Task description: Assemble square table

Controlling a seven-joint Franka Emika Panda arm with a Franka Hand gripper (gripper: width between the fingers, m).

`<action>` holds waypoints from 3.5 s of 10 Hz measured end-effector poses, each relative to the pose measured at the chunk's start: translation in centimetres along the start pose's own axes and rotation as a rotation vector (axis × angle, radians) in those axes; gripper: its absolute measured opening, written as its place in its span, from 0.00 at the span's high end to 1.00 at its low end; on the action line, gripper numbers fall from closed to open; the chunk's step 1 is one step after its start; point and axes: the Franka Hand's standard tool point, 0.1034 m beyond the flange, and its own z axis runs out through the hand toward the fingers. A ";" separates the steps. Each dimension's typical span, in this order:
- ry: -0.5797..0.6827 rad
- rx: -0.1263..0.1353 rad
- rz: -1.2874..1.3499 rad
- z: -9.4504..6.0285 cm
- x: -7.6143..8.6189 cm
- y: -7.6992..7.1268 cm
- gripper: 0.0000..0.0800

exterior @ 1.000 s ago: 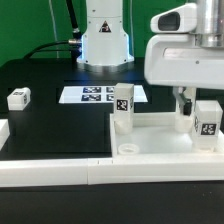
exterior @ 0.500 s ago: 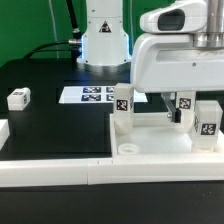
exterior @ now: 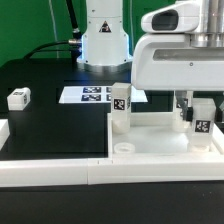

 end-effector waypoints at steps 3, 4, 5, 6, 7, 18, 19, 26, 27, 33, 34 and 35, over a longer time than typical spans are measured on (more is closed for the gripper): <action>0.000 -0.006 0.319 0.1 -0.6 -0.3 0.64; 0.001 -0.011 0.488 0.2 -0.7 -0.1 0.64; 0.001 -0.014 0.636 0.2 -0.8 0.1 0.64; -0.006 -0.015 0.771 0.2 -0.9 0.2 0.64; -0.018 -0.016 0.925 0.2 -1.0 0.3 0.64; -0.001 -0.113 0.660 0.2 -2.9 -1.1 0.19; -0.004 -0.113 0.614 0.3 -2.9 -1.1 0.19; 0.031 -0.098 0.212 0.2 -2.0 -1.4 0.48; 0.033 -0.095 0.267 0.2 -2.0 -1.4 0.48; 0.030 -0.066 0.766 0.3 -1.9 -1.0 0.64; 0.015 -0.031 0.973 0.4 -1.9 -0.7 0.64; 0.007 0.010 1.146 0.4 -2.0 -0.6 0.64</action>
Offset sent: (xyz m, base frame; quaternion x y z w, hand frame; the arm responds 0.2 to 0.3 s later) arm -0.0132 0.0137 -0.0053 0.0036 -0.0047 0.3663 0.9305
